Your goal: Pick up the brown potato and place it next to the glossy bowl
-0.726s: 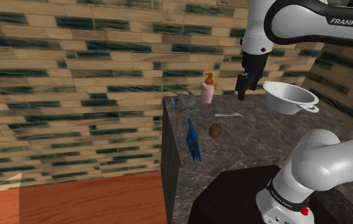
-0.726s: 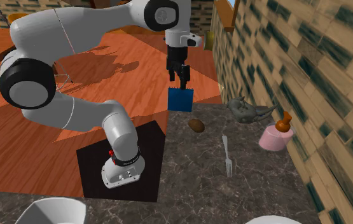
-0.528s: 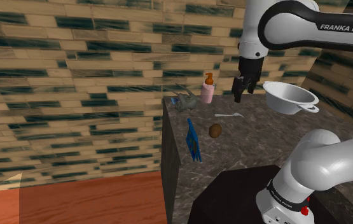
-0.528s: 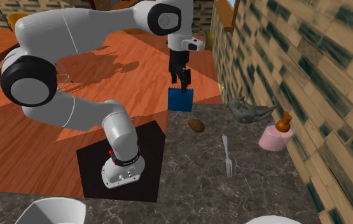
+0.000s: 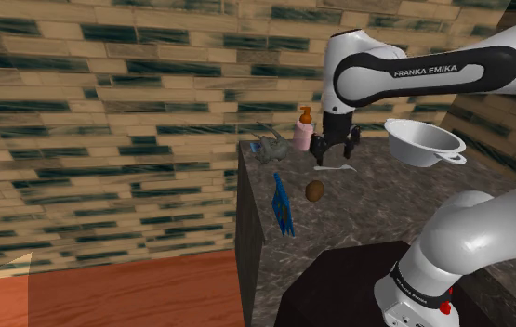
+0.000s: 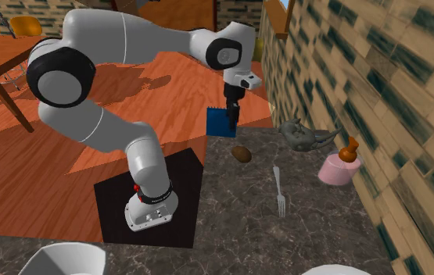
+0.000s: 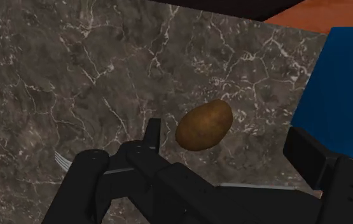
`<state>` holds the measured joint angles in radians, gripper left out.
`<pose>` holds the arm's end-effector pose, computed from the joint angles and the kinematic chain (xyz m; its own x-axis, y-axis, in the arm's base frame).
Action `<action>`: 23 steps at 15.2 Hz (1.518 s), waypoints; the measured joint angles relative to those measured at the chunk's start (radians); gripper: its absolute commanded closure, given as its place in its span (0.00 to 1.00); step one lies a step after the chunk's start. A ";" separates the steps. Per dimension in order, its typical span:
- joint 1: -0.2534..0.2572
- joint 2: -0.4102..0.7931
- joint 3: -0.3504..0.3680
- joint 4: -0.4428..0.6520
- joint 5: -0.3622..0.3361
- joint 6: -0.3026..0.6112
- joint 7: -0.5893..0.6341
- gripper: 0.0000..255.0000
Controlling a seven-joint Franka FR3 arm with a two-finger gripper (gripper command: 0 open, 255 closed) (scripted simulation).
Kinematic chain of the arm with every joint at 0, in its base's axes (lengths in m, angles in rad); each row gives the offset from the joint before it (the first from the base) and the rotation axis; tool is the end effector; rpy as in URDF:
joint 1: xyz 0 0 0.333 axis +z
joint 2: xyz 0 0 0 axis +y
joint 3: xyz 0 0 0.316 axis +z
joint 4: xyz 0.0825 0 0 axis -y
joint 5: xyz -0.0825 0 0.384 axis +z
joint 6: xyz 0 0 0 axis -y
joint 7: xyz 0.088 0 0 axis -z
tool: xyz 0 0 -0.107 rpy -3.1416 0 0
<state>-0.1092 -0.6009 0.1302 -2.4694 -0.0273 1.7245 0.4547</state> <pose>0.3531 0.0082 0.4864 0.8914 -0.4444 -0.0888 -0.4285 -0.8903 0.1540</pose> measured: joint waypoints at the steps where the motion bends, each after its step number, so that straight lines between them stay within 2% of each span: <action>1: -0.014 0.031 0.006 -0.008 0.005 0.033 0.043 0.00; 11: -0.139 0.343 0.034 -0.042 0.031 0.340 0.431 0.00; 18: -0.149 0.398 0.034 -0.099 0.025 0.451 0.456 0.00; 23: -0.149 0.402 0.034 -0.108 0.024 0.464 0.457 0.00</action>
<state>-0.2583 -0.1988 0.1638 -2.5771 -0.0036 2.1890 0.9113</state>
